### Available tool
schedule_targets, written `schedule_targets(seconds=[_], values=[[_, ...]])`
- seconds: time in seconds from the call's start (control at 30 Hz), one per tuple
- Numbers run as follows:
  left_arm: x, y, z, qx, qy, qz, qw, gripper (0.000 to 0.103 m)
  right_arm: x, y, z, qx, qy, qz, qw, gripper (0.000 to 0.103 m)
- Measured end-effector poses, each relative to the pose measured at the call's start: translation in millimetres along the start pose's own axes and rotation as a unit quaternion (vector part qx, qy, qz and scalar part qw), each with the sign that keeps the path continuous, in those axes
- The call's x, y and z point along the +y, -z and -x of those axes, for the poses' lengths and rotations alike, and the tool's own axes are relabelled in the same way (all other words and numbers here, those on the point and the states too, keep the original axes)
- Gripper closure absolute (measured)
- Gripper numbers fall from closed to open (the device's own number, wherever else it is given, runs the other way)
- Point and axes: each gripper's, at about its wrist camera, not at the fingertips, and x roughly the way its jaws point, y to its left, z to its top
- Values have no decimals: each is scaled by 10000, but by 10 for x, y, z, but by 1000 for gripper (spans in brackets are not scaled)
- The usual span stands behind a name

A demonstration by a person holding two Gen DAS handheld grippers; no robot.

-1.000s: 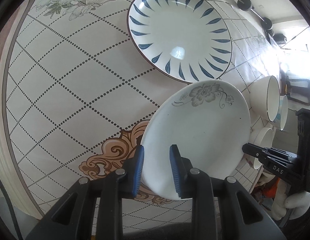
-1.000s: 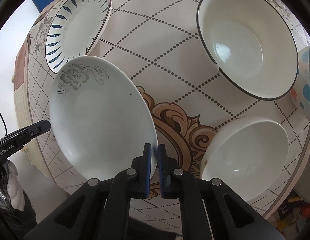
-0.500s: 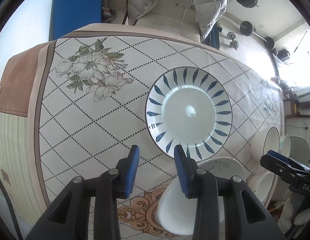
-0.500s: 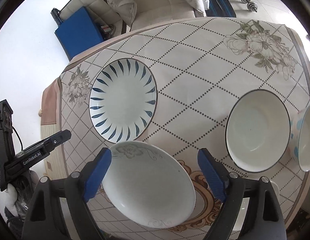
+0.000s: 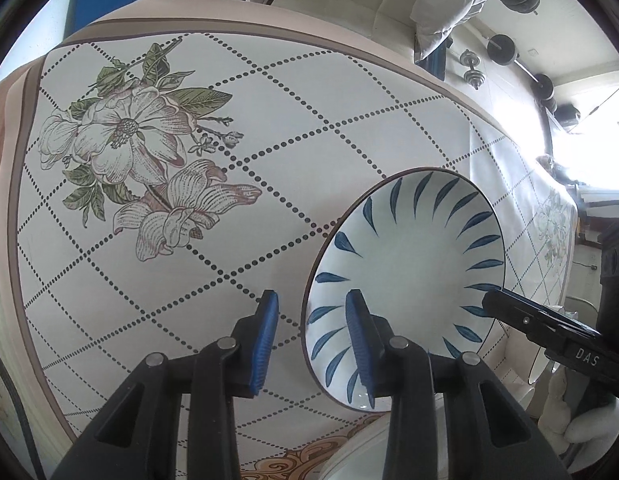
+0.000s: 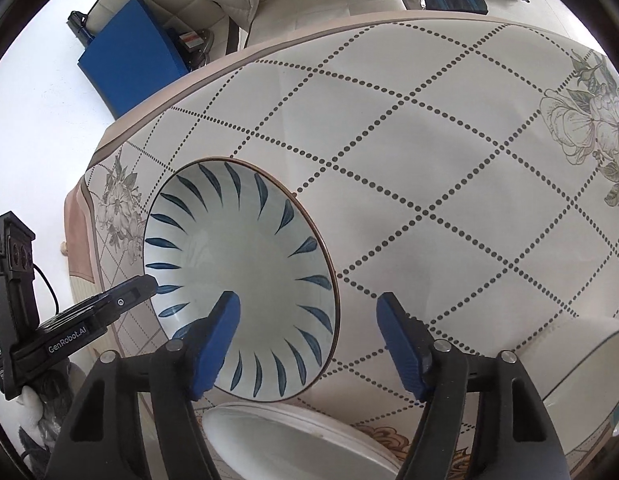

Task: Organize plates and bowls
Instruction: 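Grasp the rim of the blue-striped plate with both grippers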

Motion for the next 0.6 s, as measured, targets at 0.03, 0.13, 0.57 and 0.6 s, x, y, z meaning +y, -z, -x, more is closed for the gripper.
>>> schedule_targets(seconds=[0.03,0.13,0.57,0.6], values=[[-23,-5,-14,21,-15,-52,10000,75,-6,-30,-38,43,-34,-22,10000,38],[-71,-25,-71,69,-108,-184,9997,82,-31,-81,-126,123,-131,-110,9998,46],[-135,51,-111,-57,-272,-316,9991,90,-32,-33,-223,243,80,126,9996,86],[-118,59,-101,-65,-280,-294,9992,90,-27,-31,-225,245,79,136,9996,87]])
